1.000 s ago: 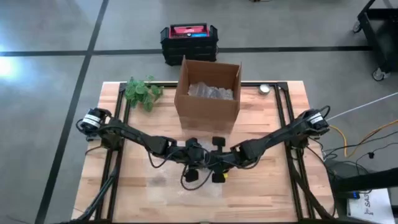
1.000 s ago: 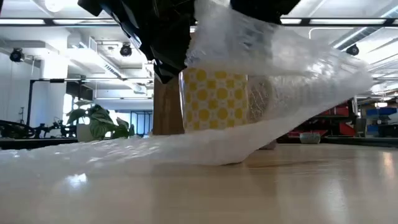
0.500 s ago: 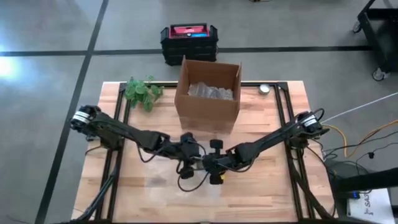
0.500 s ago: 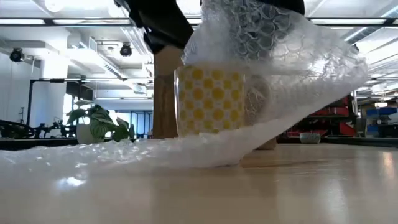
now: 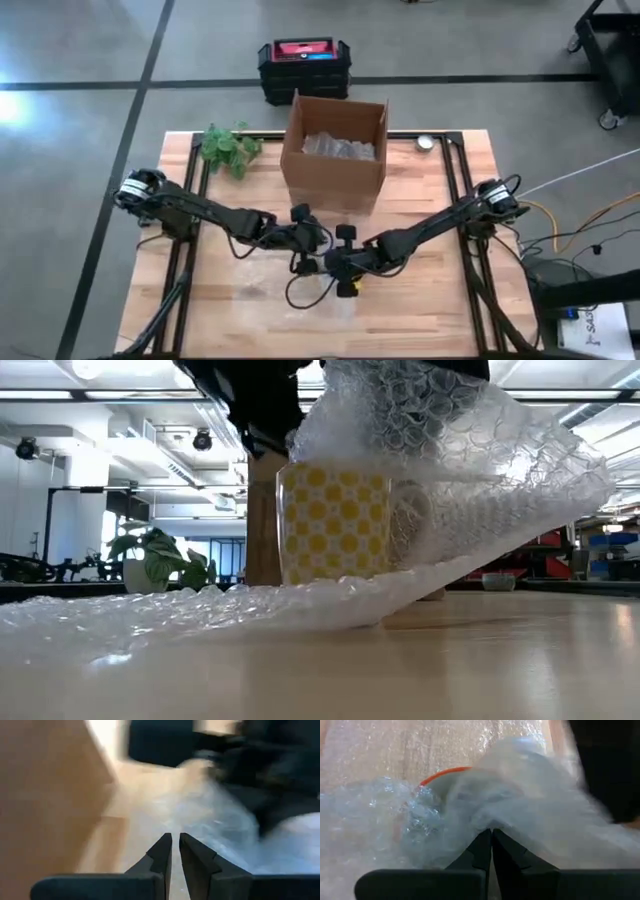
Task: Wrap mug
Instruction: Wrap the yellow cup in bubble wrap
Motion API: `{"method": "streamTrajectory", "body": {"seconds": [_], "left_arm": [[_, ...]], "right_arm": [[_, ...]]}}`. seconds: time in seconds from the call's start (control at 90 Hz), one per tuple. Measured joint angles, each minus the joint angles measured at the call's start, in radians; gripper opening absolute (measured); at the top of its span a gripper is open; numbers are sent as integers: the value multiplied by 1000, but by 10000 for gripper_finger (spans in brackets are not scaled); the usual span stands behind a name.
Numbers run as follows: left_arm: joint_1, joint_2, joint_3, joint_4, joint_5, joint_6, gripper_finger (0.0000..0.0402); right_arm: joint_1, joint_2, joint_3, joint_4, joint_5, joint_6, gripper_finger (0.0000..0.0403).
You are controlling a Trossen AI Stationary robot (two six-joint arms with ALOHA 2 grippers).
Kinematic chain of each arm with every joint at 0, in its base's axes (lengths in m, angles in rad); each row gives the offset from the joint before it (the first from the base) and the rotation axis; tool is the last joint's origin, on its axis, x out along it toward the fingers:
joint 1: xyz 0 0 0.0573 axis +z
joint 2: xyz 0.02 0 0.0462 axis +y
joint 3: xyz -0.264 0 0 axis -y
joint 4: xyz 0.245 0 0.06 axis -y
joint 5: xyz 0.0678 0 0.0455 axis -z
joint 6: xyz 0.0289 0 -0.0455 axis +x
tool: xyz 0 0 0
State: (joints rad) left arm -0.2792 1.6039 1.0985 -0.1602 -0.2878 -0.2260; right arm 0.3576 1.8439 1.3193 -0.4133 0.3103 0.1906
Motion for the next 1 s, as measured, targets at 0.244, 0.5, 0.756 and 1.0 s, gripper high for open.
{"method": "streamTrajectory", "body": {"seconds": [0.244,0.5,0.756,1.0], "left_arm": [[-49,21,-19,14,59,-35,21],[-53,100,-30,55,62,-48,21],[-53,122,-30,111,56,-38,21],[-53,121,-30,110,60,-40,21]], "right_arm": [[-2,0,0,0,3,-16,2],[-5,-15,35,-65,-4,-34,2],[-2,-34,222,-347,0,-28,2],[0,-39,252,-326,-60,-85,2]]}}
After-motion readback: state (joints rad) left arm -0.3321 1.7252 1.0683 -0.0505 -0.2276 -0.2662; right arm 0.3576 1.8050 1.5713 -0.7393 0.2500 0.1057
